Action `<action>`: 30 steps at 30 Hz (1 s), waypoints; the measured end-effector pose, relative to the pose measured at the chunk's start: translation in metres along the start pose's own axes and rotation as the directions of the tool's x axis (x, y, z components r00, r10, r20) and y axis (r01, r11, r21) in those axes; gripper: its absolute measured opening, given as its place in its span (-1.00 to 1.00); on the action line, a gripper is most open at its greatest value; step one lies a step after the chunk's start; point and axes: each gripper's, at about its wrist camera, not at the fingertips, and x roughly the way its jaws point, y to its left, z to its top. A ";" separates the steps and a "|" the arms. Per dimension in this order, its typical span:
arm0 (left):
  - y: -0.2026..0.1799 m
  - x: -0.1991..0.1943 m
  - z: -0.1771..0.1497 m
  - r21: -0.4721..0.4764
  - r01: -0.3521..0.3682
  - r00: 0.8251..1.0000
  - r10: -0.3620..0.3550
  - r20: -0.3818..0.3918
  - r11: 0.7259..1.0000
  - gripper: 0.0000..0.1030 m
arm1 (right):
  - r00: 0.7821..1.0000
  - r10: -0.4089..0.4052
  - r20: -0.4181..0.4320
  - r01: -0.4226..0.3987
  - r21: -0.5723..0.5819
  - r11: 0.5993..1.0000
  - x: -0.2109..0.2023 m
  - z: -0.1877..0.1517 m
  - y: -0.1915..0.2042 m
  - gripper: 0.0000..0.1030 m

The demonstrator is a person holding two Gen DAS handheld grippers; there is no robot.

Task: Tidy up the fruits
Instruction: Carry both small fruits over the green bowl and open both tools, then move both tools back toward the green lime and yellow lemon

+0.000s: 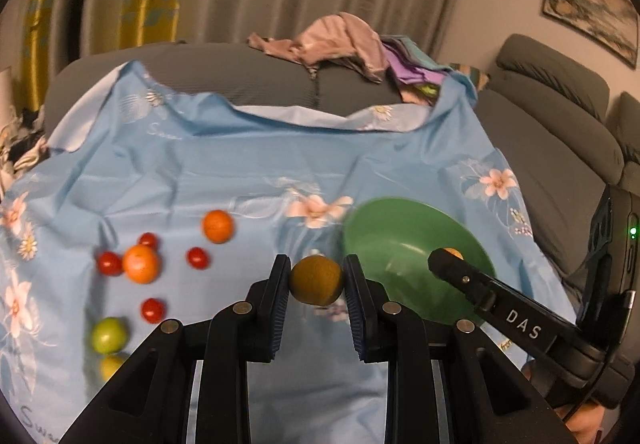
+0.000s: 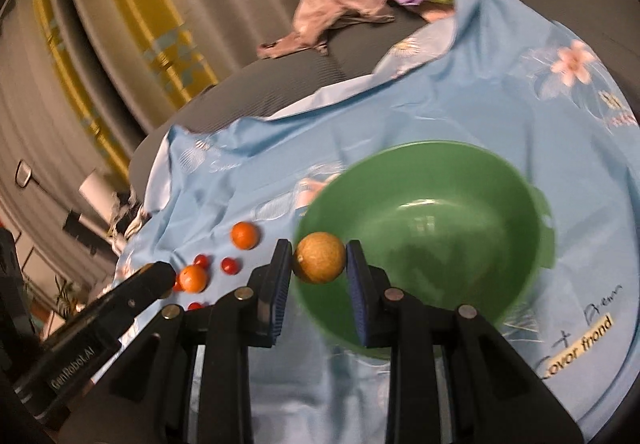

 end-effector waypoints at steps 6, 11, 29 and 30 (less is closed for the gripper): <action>-0.032 0.022 -0.004 0.028 0.077 0.997 -0.076 -0.031 0.997 -0.48 | 1.000 -0.026 0.017 0.025 0.071 0.997 -0.006 0.004 -0.029 -0.45; -0.053 0.041 -0.004 0.062 0.122 0.991 -0.119 -0.055 0.991 -0.48 | 0.998 -0.053 0.019 0.050 0.114 0.992 -0.008 0.005 -0.046 -0.44; -0.025 0.033 0.003 0.040 0.073 0.994 -0.069 -0.090 0.997 -0.22 | 0.997 -0.079 0.023 0.076 0.118 0.990 -0.005 0.007 -0.053 0.16; -0.014 0.025 0.005 0.025 0.039 0.996 -0.037 -0.080 0.999 -0.22 | 0.997 -0.067 0.027 0.063 0.113 0.992 -0.006 0.007 -0.050 0.16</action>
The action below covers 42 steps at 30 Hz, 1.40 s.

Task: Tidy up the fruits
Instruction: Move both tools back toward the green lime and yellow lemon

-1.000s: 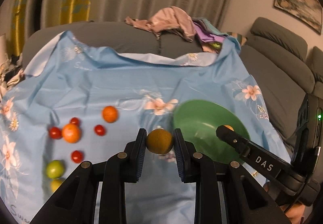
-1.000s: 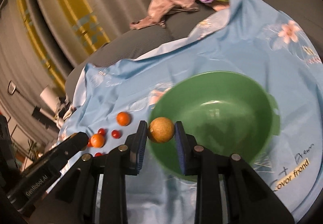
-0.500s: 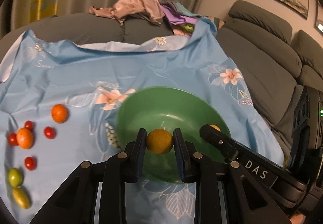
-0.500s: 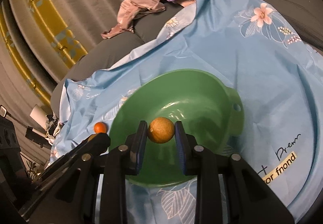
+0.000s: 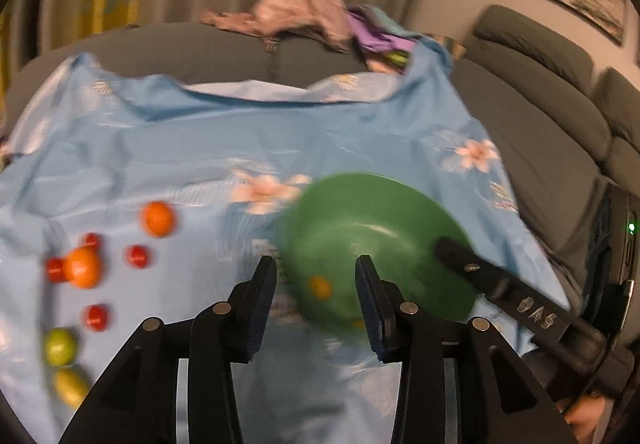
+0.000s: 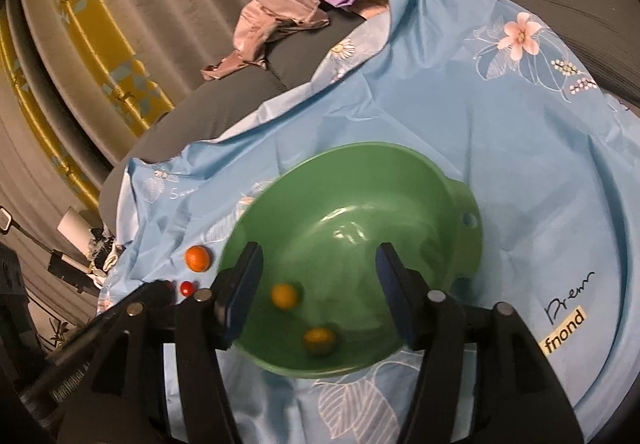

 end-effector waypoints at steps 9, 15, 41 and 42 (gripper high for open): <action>0.124 -0.080 -0.022 -0.254 -0.309 0.945 0.326 0.025 0.916 -0.21 | 0.990 0.129 -0.061 -0.134 -0.085 0.987 0.008 -0.012 0.051 0.16; 0.177 -0.083 -0.045 -0.346 -0.299 0.950 0.311 -0.021 0.889 -0.21 | 0.955 0.198 -0.220 -0.241 -0.191 0.951 0.040 -0.044 0.110 0.16; 0.218 -0.056 -0.057 -0.427 -0.199 0.980 0.181 -0.083 0.882 -0.21 | 0.751 0.122 -0.649 -0.488 -0.421 0.765 0.138 -0.168 0.242 -0.31; 0.216 -0.054 -0.057 -0.416 -0.201 0.980 0.181 -0.088 0.887 -0.21 | 0.768 0.115 -0.630 -0.458 -0.415 0.786 0.138 -0.161 0.235 -0.31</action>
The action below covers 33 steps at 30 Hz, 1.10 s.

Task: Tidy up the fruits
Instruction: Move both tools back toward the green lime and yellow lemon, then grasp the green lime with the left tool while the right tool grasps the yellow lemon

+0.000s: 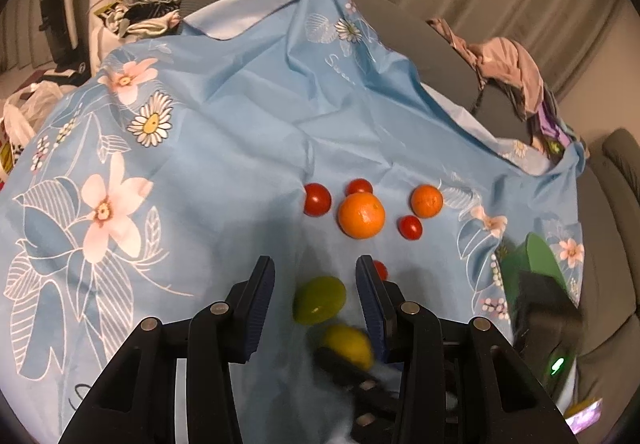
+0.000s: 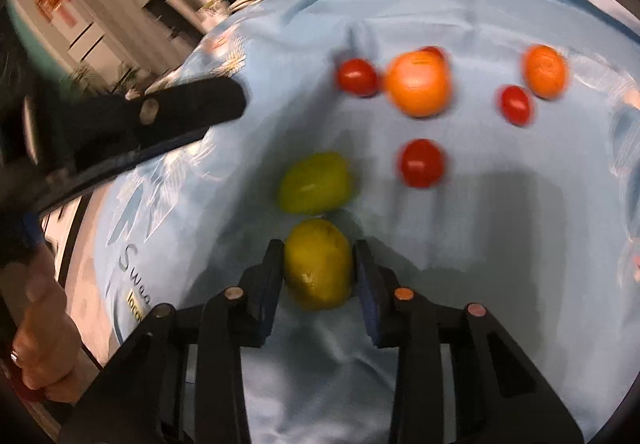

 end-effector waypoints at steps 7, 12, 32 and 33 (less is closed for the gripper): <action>-0.025 0.023 -0.011 0.128 -0.055 0.997 0.062 -0.052 0.990 -0.21 | 0.993 -0.059 0.102 0.042 0.155 0.987 -0.042 -0.002 -0.047 -0.30; -0.034 0.039 -0.020 0.199 -0.126 0.987 0.144 -0.078 0.972 -0.21 | 0.985 -0.070 0.158 0.032 0.231 0.972 -0.066 -0.008 -0.074 -0.30; -0.041 0.062 -0.028 0.183 -0.184 0.976 0.202 -0.082 0.966 -0.56 | 0.981 -0.113 0.156 0.069 0.261 0.963 -0.072 -0.010 -0.090 -0.30; -0.041 0.057 -0.028 0.180 -0.172 0.979 0.188 -0.074 0.969 -0.65 | 0.981 -0.115 0.156 0.071 0.261 0.963 -0.072 -0.010 -0.089 -0.30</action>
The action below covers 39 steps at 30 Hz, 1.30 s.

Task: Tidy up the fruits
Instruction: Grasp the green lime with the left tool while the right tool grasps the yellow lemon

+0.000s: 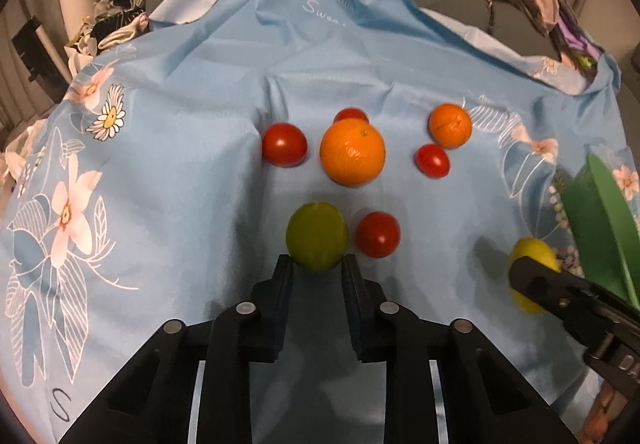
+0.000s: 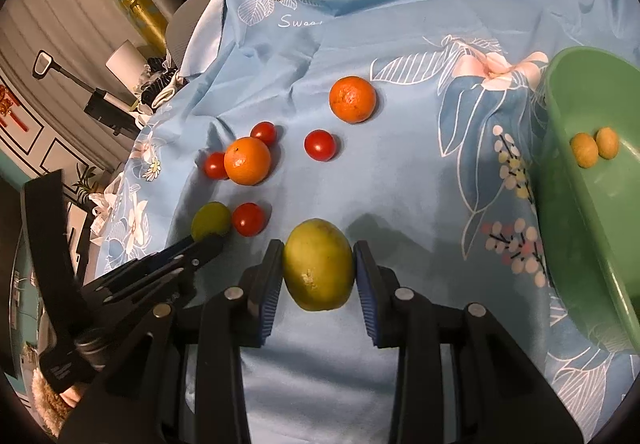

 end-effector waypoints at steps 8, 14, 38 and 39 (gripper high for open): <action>-0.003 -0.005 0.002 0.010 0.048 0.999 -0.048 0.001 0.999 -0.85 | 1.000 -0.020 -0.003 0.020 -0.003 1.000 0.001 -0.001 0.001 -0.30; 0.010 -0.016 0.013 -0.035 0.081 0.996 -0.079 0.051 0.996 -0.64 | 1.000 -0.017 -0.003 0.017 0.000 1.000 0.002 -0.001 0.002 -0.30; 0.011 0.020 0.016 -0.112 0.005 1.000 -0.008 -0.030 0.994 -0.37 | 0.995 -0.079 -0.062 0.078 -0.024 0.997 0.028 -0.003 0.010 -0.30; 0.012 0.017 0.015 -0.120 0.012 0.999 -0.016 -0.029 0.993 -0.37 | 0.995 -0.078 -0.060 0.077 -0.024 0.997 0.028 -0.003 0.010 -0.30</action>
